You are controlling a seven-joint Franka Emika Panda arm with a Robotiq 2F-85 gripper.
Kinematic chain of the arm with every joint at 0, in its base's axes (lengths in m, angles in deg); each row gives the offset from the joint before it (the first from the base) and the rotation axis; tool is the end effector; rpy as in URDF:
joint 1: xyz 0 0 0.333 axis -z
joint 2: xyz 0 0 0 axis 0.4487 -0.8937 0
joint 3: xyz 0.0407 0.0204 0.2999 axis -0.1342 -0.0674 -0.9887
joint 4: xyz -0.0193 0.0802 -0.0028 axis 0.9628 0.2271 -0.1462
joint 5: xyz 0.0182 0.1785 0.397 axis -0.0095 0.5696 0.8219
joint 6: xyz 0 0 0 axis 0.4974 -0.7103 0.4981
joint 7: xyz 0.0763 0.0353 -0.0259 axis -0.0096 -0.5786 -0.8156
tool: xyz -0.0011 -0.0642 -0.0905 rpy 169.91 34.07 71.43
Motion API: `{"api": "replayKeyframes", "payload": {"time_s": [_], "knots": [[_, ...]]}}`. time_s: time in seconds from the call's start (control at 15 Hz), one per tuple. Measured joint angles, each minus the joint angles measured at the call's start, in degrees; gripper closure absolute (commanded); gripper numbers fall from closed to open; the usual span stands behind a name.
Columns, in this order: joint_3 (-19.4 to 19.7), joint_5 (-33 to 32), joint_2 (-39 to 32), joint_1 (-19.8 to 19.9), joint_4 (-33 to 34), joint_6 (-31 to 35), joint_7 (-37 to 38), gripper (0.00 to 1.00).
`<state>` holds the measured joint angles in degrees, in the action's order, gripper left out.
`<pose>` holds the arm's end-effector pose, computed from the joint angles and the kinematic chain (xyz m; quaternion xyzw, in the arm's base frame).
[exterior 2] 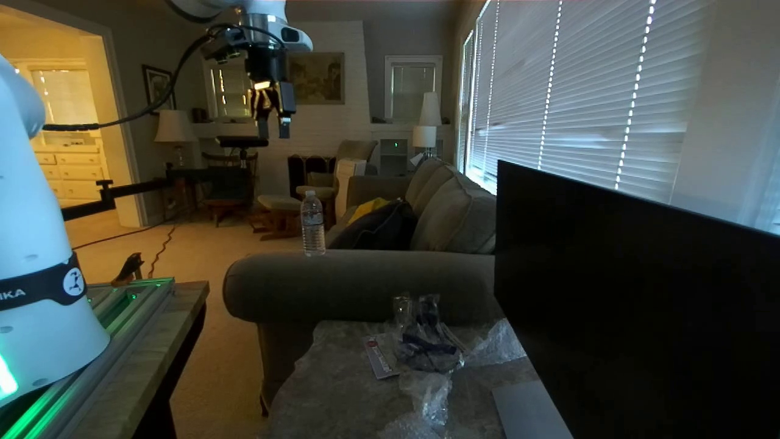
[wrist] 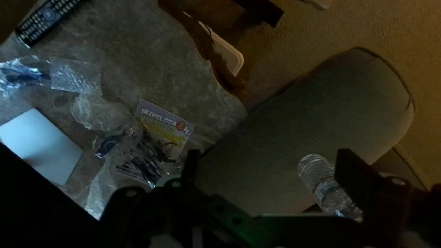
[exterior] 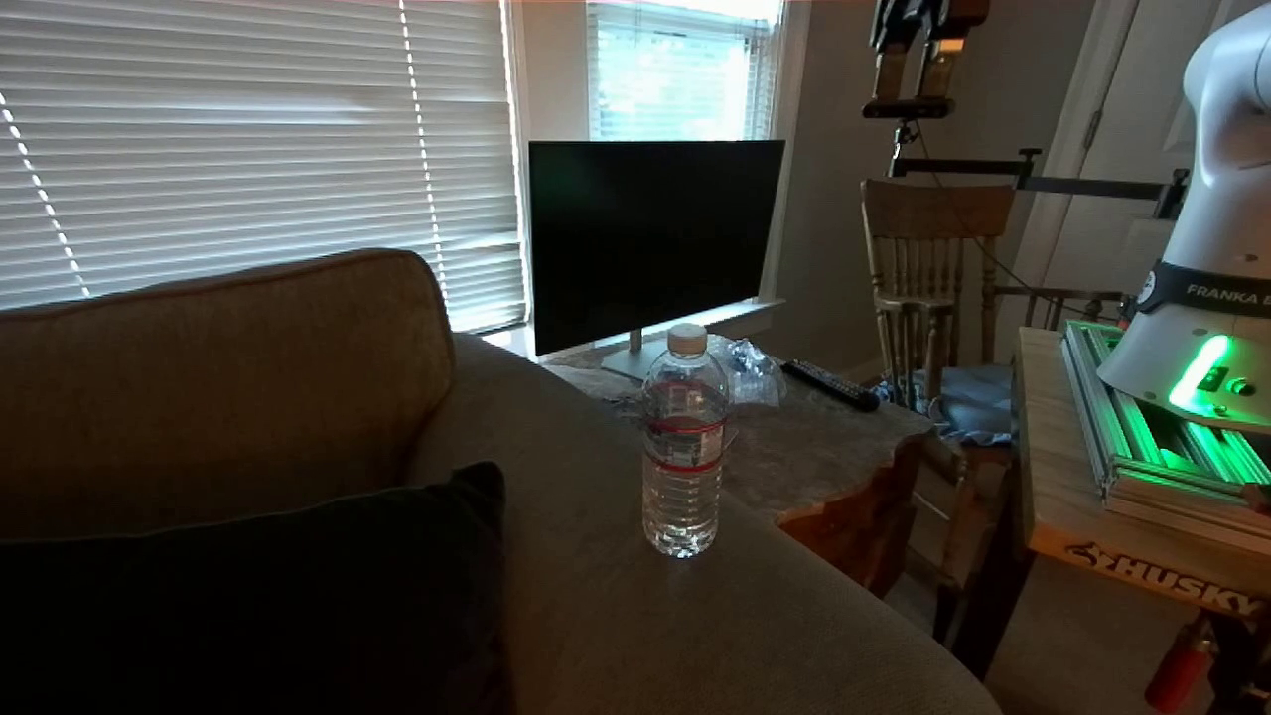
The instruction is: Put the bottle on the tv stand
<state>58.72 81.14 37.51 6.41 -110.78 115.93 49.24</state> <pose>0.3458 0.2767 0.4215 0.9664 0.2550 0.0106 0.0312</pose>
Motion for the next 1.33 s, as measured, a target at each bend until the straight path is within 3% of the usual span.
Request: {"api": "replayKeyframes", "payload": {"time_s": [0.33,0.67,1.33], "knots": [[-1.89,0.02,-5.80,-2.48,3.62,4.65,-0.46,0.00],[-3.36,0.02,-12.99,-3.66,9.18,5.27,-2.15,0.00],[-6.41,-0.05,-22.70,-4.10,14.27,10.52,-2.72,0.00]]}}
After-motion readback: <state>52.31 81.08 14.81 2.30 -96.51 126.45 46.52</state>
